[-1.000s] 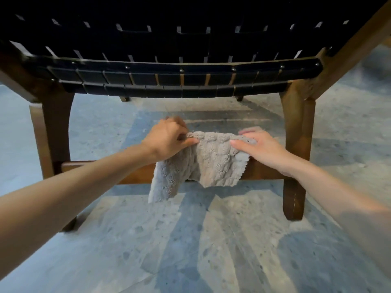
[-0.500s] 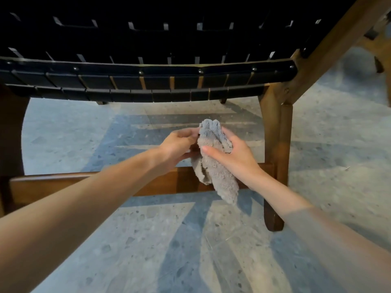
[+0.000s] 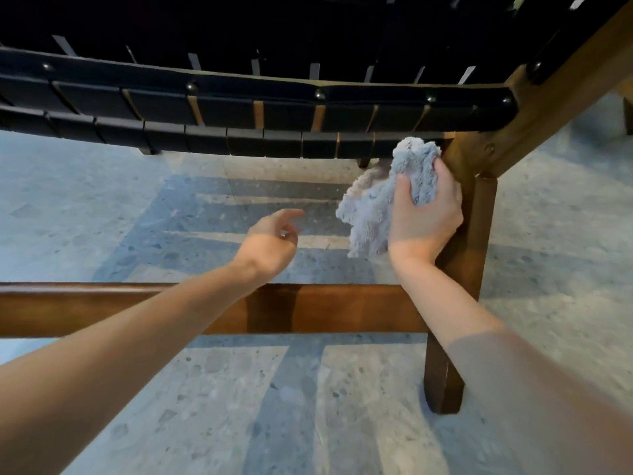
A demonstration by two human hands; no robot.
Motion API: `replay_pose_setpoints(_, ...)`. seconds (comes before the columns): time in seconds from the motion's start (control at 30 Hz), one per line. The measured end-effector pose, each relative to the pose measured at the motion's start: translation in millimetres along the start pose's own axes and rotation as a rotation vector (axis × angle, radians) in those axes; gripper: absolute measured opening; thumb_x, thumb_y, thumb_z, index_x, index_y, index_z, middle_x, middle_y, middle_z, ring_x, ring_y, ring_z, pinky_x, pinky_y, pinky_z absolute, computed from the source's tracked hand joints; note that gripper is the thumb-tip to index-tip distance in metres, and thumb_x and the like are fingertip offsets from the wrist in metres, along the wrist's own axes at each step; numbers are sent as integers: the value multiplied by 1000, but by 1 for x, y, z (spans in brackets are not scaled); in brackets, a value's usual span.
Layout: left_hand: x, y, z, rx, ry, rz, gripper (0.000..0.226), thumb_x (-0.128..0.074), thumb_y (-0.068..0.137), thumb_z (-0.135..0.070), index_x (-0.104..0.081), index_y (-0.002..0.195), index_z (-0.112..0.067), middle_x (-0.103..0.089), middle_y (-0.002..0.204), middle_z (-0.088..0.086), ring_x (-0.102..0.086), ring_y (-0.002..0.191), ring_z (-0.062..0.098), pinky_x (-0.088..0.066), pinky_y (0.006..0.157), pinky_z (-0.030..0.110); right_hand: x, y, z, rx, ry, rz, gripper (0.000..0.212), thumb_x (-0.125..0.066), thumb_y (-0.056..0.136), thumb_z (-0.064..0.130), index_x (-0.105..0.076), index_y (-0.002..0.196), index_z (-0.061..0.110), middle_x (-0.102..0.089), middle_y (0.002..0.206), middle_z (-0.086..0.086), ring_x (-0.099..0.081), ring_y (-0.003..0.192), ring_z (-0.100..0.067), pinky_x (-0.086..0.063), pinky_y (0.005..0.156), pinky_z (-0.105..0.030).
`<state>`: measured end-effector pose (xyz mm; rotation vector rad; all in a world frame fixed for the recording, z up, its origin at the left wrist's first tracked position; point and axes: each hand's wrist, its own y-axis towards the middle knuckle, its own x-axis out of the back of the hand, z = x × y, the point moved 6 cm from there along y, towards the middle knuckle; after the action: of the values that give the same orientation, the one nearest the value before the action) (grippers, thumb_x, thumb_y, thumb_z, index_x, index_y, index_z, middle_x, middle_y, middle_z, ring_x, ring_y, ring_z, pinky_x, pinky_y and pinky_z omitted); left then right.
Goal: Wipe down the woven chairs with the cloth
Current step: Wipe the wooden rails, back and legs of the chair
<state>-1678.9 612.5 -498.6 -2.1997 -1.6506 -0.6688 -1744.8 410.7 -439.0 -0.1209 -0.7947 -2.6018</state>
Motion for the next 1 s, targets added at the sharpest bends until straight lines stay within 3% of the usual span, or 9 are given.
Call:
replay_pose_setpoints(0.07, 1, 5, 9, 33, -53, -29, 40, -43, 99, -9, -47, 136, -20, -55, 127, 5, -54, 108, 16, -46, 73, 15, -6, 2, 4, -31, 35, -86, 43, -66, 88, 24, -58, 128, 13, -60, 125, -5, -56, 115, -15, -44, 95, -19)
replay_pose_setpoints(0.1, 2, 7, 13, 43, -74, -40, 39, -44, 98, -8, -47, 136, -19, -55, 126, 4, -54, 112, 18, -46, 78, 19, -8, 2, 5, -45, 60, -125, 42, -67, 87, 22, -59, 126, 12, -60, 123, -5, -57, 112, -15, -46, 91, -18)
replay_pose_setpoints(0.17, 6, 10, 17, 52, -116, -52, 38, -44, 98, -7, -49, 134, -19, -55, 118, 1, -53, 116, 20, -47, 89, 26, -11, 0, 6, -59, 92, -188, 39, -69, 85, 19, -60, 123, 11, -59, 120, -5, -56, 106, -11, -42, 80, -7)
replay_pose_setpoints(0.27, 12, 9, 16, 27, -125, -48, 37, -44, 99, -7, -50, 133, -19, -54, 112, -1, -54, 112, 19, -48, 90, 28, -17, -6, 9, -49, 119, -193, 33, -70, 84, 16, -61, 115, 9, -57, 117, -6, -55, 98, -9, -37, 72, -2)
replay_pose_setpoints(0.4, 22, 1, 16, -72, 28, -4, 37, -44, 99, -13, -48, 134, -22, -53, 119, -3, -54, 102, 12, -43, 68, 5, -34, -14, 14, -65, 150, -115, 27, -70, 84, 15, -58, 106, 6, -57, 113, -5, -53, 102, -12, -31, 74, 4)
replay_pose_setpoints(0.5, 36, -5, 25, -85, 85, 2, 37, -43, 100, -15, -46, 135, -23, -52, 126, 1, -52, 97, 10, -41, 60, 1, -45, -24, 23, -51, 163, -90, 26, -68, 85, 13, -55, 105, 3, -55, 114, -6, -50, 101, -10, -30, 76, 4)
replay_pose_setpoints(0.7, 75, -22, 44, -117, 221, 25, 38, -43, 99, -13, -45, 136, -24, -58, 119, -3, -55, 94, 10, -43, 79, 18, -71, -51, 54, 56, 94, -15, 29, -67, 84, 15, -54, 107, 3, -49, 112, -8, -51, 91, -13, -32, 66, 2)
replay_pose_setpoints(0.87, 117, -37, 77, -80, 361, 23, 36, -43, 97, -19, -47, 131, -29, -62, 114, -5, -59, 102, 17, -49, 89, 35, -101, -81, 87, 135, 56, 84, 29, -64, 84, 9, -52, 108, -1, -48, 117, -16, -50, 98, -16, -28, 69, 6)
replay_pose_setpoints(1.0, 152, -39, 108, 11, 407, -8, 30, -41, 96, -28, -53, 124, -31, -65, 113, -7, -59, 101, 18, -46, 85, 30, -126, -106, 106, 183, -39, 183, 31, -62, 87, 11, -51, 114, 2, -44, 124, -14, -51, 110, -23, -35, 79, -7)
